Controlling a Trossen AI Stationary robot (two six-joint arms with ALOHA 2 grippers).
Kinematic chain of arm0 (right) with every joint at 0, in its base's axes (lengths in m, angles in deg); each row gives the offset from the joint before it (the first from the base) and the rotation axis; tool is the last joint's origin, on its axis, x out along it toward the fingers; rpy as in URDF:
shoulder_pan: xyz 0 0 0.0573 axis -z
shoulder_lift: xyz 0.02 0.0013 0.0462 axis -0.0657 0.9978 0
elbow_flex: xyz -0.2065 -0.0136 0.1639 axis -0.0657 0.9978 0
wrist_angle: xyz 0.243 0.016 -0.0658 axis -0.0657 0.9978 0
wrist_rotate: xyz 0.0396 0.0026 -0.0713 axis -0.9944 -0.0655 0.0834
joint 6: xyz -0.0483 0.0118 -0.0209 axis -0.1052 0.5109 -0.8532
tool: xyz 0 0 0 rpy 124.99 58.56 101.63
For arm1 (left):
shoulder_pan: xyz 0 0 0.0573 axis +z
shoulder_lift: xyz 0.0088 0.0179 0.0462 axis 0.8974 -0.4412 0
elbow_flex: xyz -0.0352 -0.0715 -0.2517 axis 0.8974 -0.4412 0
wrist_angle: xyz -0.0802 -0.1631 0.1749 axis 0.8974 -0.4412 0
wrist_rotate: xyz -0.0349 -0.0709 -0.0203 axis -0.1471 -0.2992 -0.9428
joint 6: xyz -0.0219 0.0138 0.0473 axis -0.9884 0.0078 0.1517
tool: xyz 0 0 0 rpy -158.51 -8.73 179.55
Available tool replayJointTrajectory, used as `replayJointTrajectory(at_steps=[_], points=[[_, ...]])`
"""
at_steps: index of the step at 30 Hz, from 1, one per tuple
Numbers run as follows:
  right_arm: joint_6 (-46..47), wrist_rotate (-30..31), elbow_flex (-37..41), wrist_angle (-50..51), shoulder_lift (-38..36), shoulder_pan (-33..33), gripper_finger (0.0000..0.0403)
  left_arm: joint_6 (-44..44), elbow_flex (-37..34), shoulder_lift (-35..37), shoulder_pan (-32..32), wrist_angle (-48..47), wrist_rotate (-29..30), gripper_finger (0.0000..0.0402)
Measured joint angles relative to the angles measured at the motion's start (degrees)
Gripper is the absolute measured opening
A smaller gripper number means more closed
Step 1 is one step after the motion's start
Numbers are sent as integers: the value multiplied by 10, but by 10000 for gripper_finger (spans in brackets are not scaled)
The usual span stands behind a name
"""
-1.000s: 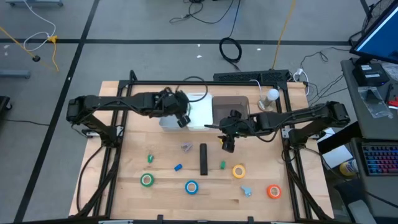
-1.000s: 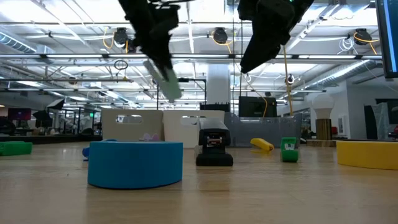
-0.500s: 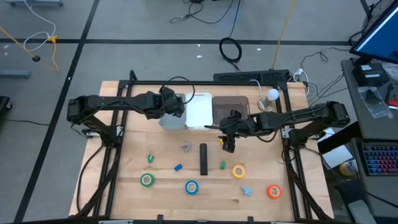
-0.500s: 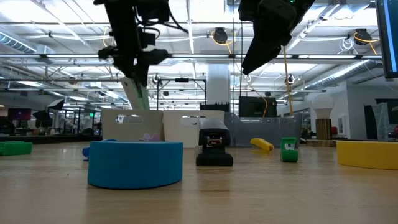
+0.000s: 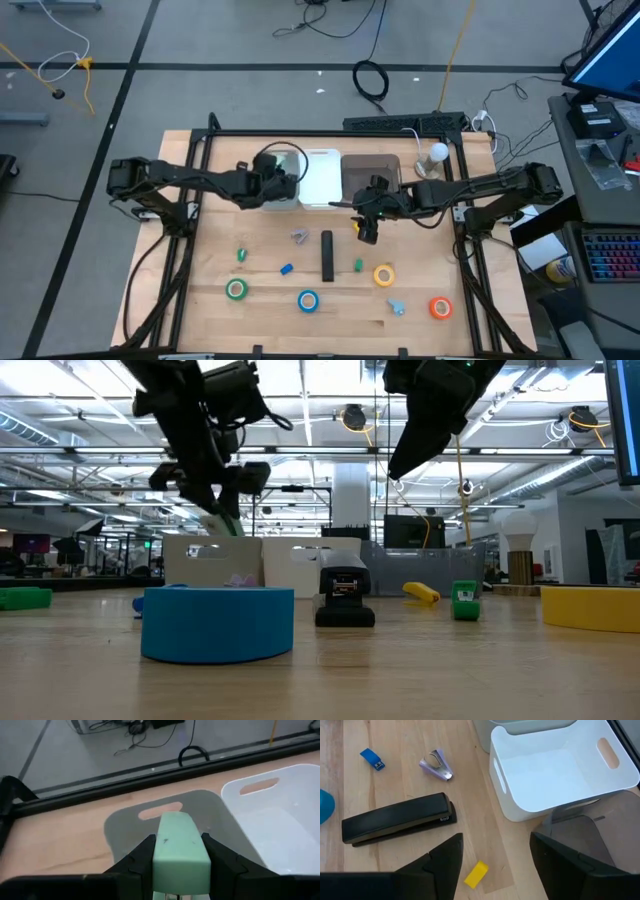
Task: Pick and place Stapler, Stapler remover, tape
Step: Put the light green stapler into the gray bin
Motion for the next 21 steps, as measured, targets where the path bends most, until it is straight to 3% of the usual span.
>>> replayJointTrajectory(at_steps=[14,21], points=[[3,0,0,0,0,0,217,153,-131,0,-1,258,9,127],[4,0,0,0,0,0,215,222,-186,-1,13,411,-30,127]])
